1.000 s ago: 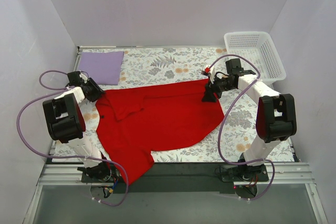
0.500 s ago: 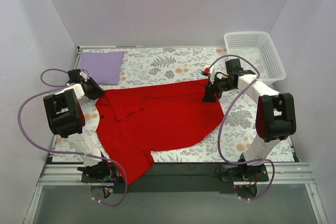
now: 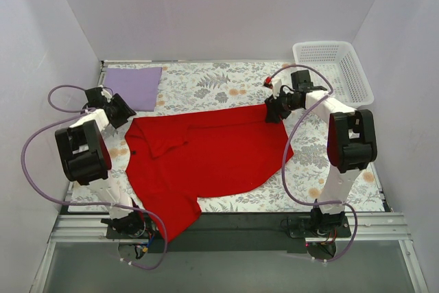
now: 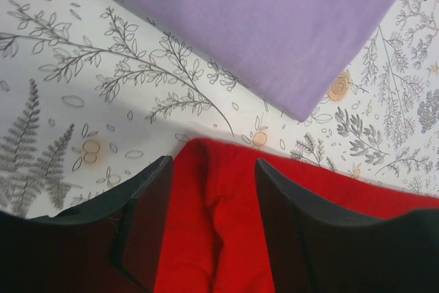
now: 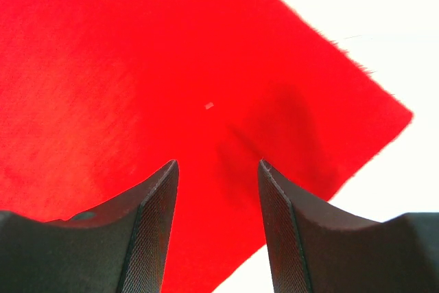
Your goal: Fold and stack the t-shirts
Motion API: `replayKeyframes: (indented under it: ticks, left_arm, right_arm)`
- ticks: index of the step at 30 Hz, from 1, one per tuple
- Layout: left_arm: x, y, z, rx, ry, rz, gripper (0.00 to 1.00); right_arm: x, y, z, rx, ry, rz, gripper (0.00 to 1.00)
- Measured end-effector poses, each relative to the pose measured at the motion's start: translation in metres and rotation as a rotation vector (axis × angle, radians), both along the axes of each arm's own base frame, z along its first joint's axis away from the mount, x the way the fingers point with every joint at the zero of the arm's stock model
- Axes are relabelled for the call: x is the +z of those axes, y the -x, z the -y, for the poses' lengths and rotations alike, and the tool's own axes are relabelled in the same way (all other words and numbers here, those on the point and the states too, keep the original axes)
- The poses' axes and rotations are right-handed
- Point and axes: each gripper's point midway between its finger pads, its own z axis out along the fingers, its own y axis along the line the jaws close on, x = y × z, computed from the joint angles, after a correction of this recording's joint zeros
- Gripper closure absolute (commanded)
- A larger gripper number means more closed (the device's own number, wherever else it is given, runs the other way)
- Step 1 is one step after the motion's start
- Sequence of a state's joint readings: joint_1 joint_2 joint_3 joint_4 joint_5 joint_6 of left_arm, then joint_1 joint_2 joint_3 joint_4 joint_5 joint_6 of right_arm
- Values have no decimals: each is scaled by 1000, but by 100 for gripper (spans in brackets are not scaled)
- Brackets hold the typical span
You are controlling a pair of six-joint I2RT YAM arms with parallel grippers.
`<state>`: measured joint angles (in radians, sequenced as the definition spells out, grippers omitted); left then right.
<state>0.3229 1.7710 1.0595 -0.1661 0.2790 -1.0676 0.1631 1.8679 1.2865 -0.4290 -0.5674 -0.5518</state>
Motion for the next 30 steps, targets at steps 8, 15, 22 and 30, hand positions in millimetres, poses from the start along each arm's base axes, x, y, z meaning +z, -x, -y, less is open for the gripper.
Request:
replayKeyframes:
  ticks: [8,15,22,30]
  left_arm:
    - [-25,-17,2,-67,34,-57,51]
    - [-27,-13,5,-96,38,-68,57]
    - [-32,-8,6,-107,32,-76,72]
    - [-34,-6,8,-118,32,-74,81]
  right_arm:
    - [0,-27,4,-93,19,25,43]
    - [-7,-27,7,-113,26,7,43]
    - [-7,-28,9,-122,25,4,43]
    - [-7,-31,17,-142,25,3,43]
